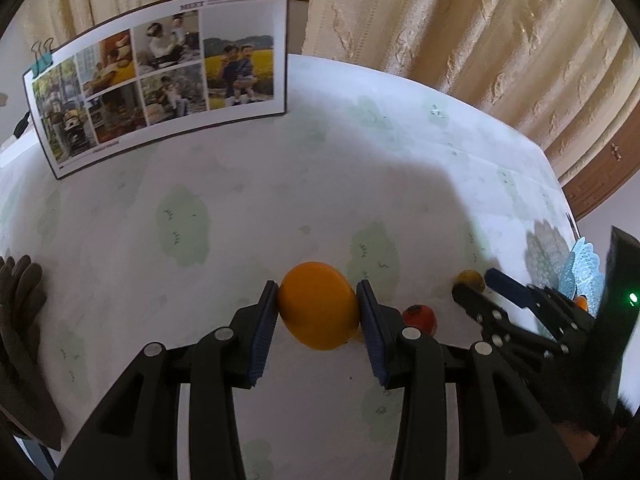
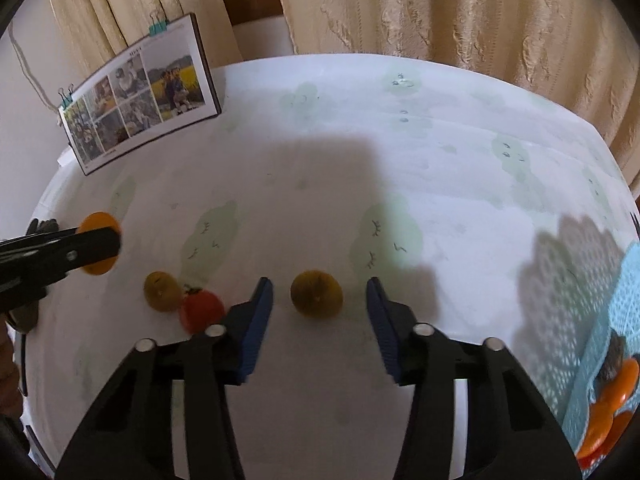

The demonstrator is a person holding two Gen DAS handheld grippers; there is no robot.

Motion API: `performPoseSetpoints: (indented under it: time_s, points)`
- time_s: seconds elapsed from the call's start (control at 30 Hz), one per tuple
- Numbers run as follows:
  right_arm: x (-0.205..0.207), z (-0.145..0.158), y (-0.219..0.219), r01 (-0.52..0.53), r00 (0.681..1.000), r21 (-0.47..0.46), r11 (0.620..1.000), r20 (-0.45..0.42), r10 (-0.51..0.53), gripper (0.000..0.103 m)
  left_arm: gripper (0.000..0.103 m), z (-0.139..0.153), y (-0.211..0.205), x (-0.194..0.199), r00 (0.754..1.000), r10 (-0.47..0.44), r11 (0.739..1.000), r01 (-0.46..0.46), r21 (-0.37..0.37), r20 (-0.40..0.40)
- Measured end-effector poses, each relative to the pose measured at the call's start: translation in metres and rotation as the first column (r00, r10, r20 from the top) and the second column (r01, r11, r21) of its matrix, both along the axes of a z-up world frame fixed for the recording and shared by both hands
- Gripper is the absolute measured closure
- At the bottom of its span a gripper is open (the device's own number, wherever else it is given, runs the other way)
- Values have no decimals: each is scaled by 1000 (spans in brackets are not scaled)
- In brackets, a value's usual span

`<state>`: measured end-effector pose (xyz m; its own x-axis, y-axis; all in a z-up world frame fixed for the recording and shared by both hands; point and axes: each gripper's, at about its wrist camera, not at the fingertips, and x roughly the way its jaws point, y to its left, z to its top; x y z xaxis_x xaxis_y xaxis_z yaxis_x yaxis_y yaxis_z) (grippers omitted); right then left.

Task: Organize fruits
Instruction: 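Grasp the large orange with the left gripper while the right grasps a small brown fruit, then carry both fruits over the blue basket and open both grippers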

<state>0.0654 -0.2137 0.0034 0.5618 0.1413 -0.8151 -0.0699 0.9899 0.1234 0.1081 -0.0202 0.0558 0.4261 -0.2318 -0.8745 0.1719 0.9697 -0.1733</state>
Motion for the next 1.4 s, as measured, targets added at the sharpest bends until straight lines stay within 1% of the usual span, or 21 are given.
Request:
performPoseSetpoints:
  time_s: [0.03, 0.1, 0.13, 0.2, 0.4, 0.53, 0.73, 1.03, 1.13, 1.4]
  points:
    - [3, -2, 1, -4, 1000, 0, 1000, -8, 4, 66, 63, 0, 2, -1, 1000, 3, 1000, -3, 2, -1]
    - [7, -4, 3, -10, 1000, -12, 1000, -7, 10, 71, 63, 0, 3, -1, 1000, 5, 1000, -5, 2, -2]
    - [8, -4, 3, -11, 1000, -12, 1000, -9, 11, 76, 63, 0, 3, -2, 1000, 4, 1000, -4, 4, -3]
    - [7, -1, 1, -8, 1000, 3, 1000, -13, 9, 76, 63, 0, 2, -1, 1000, 4, 1000, -4, 4, -3]
    - [-15, 30, -16, 22, 998, 60, 998, 56, -25, 76, 63, 6, -5, -1, 1000, -6, 1000, 6, -3, 9]
    - [-34, 49, -41, 79, 992, 85, 993, 91, -87, 76, 63, 12, -16, -2, 999, -28, 1000, 28, -9, 23]
    - [-62, 65, -83, 171, 976, 102, 980, 119, -183, 76, 63, 20, -37, -8, 997, -64, 998, 65, -12, 37]
    - [-104, 77, -147, 303, 938, 117, 946, 137, -317, 76, 63, 33, -72, -25, 991, -117, 993, 117, -7, 60]
    - [-117, 80, -164, 328, 929, 112, 938, 141, -341, 76, 63, 37, -82, -30, 989, -129, 992, 130, -5, 70]
    - [-152, 71, -207, 404, 903, 91, 910, 117, -412, 76, 63, 47, -113, -47, 983, -161, 987, 161, 4, 87]
